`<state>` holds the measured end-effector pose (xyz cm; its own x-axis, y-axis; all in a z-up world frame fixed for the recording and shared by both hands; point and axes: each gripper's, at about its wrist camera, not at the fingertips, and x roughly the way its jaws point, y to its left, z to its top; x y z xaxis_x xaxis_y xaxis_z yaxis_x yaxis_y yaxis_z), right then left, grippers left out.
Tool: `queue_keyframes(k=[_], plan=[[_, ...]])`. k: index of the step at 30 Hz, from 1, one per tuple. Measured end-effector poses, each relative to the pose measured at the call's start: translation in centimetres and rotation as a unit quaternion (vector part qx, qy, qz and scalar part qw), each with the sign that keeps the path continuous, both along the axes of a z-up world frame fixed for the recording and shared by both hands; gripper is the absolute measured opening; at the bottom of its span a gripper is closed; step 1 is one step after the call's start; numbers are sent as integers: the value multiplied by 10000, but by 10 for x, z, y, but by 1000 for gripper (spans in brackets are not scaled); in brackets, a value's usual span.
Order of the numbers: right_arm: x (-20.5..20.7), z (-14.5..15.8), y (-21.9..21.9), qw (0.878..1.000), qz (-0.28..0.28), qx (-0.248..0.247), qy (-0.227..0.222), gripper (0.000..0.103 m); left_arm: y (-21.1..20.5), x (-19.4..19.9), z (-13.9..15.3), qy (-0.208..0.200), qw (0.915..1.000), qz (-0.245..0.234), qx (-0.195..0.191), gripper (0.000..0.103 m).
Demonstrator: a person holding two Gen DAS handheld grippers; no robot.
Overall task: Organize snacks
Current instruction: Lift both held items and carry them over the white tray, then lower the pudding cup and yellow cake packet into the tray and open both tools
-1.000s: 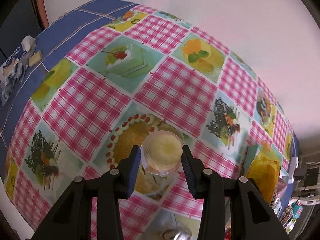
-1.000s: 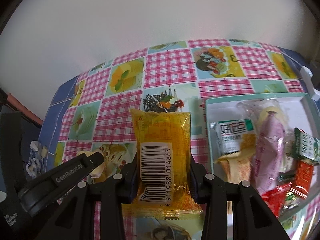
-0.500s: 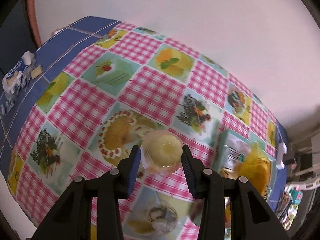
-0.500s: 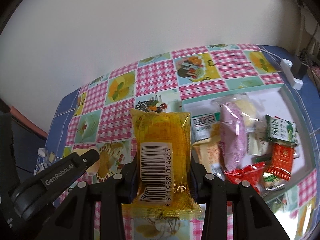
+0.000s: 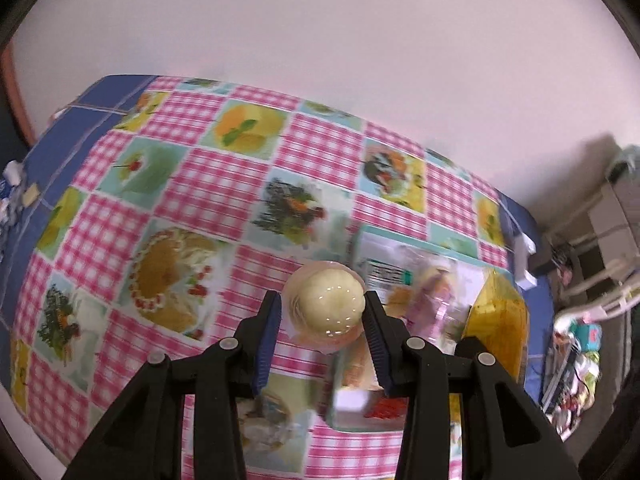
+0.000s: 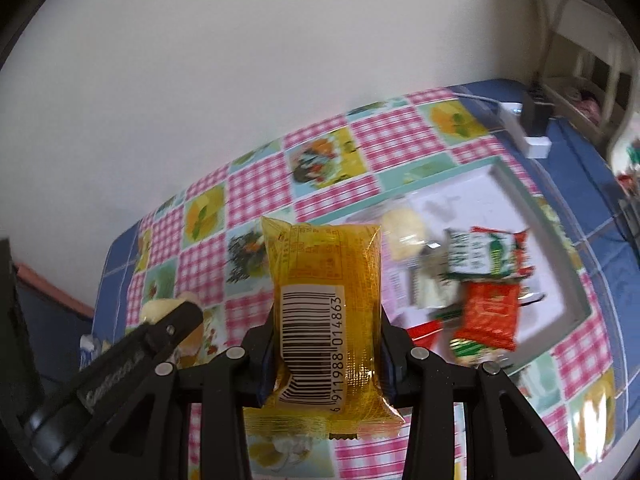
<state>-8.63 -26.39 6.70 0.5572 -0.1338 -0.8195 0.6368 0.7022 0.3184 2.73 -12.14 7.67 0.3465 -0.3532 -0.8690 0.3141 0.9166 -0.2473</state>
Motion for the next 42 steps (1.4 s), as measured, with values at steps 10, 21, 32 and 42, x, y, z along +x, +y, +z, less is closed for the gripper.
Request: queue_keyframes(k=[10, 21, 32, 42], plan=[[-17, -24, -45, 9978, -517, 341, 216, 42, -42, -10, -19, 51, 9981, -613, 19, 43], [-14, -58, -62, 9936, -599, 747, 592, 42, -71, -2, -64, 410, 9954, -849, 136, 43], [-28, -67, -79, 9891, -898, 934, 695, 42, -97, -9, -74, 391, 9929, -1107, 207, 43], [-33, -70, -85, 9863, -1037, 1073, 699, 43, -107, -11, -79, 487, 9915, -1200, 119, 43]])
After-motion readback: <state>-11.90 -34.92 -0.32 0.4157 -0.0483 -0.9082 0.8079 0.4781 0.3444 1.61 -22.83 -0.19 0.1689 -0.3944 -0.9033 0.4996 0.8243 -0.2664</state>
